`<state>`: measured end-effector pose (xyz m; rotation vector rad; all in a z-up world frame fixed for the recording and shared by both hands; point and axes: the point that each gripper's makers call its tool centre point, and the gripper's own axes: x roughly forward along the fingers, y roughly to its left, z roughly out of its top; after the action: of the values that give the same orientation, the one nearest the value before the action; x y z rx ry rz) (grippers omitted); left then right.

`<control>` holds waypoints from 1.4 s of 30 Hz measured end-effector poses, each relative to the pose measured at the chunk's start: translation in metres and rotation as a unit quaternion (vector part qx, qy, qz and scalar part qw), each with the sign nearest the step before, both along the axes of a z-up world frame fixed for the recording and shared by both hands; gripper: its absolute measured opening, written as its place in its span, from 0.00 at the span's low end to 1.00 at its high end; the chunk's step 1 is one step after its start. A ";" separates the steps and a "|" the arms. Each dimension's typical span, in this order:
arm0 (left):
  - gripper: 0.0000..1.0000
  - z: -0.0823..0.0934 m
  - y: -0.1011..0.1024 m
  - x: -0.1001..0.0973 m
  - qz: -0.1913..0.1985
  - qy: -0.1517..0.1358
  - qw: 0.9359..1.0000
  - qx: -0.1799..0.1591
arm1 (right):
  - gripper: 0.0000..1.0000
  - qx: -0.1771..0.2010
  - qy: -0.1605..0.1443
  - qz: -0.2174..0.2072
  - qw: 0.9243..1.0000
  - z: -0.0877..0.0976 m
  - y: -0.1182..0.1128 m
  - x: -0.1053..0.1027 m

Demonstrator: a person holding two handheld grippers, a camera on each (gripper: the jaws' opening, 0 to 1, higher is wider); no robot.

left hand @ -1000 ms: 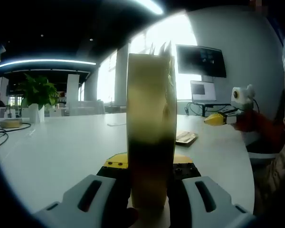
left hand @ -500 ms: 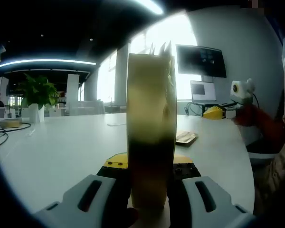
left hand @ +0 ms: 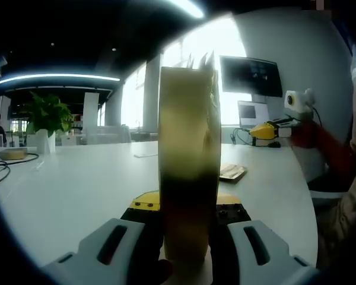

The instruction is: Extract single mask from mask box in order stack masks on table

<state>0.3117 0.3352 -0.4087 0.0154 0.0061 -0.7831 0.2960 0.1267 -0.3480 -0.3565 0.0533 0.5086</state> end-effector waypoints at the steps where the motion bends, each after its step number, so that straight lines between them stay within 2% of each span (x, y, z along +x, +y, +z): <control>1: 0.19 0.000 0.000 0.000 0.000 0.000 1.000 0.000 | 0.00 -0.003 -0.002 0.002 1.000 0.001 0.002 0.000; 23: 0.19 0.000 -0.001 0.000 0.000 0.000 1.000 0.000 | 0.00 -0.082 -0.028 0.036 0.996 0.029 0.024 0.005; 35: 0.19 0.000 0.000 0.000 0.000 0.000 1.000 0.000 | 0.00 -0.114 -0.044 0.065 0.990 0.043 0.040 0.008; 42: 0.19 0.000 0.000 -0.001 0.000 0.000 1.000 0.000 | 0.00 -0.144 -0.058 0.078 0.985 0.050 0.050 0.009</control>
<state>0.3109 0.3352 -0.4082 0.0150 0.0053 -0.7831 0.3051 0.1762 -0.2983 -0.6758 -0.0139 0.6360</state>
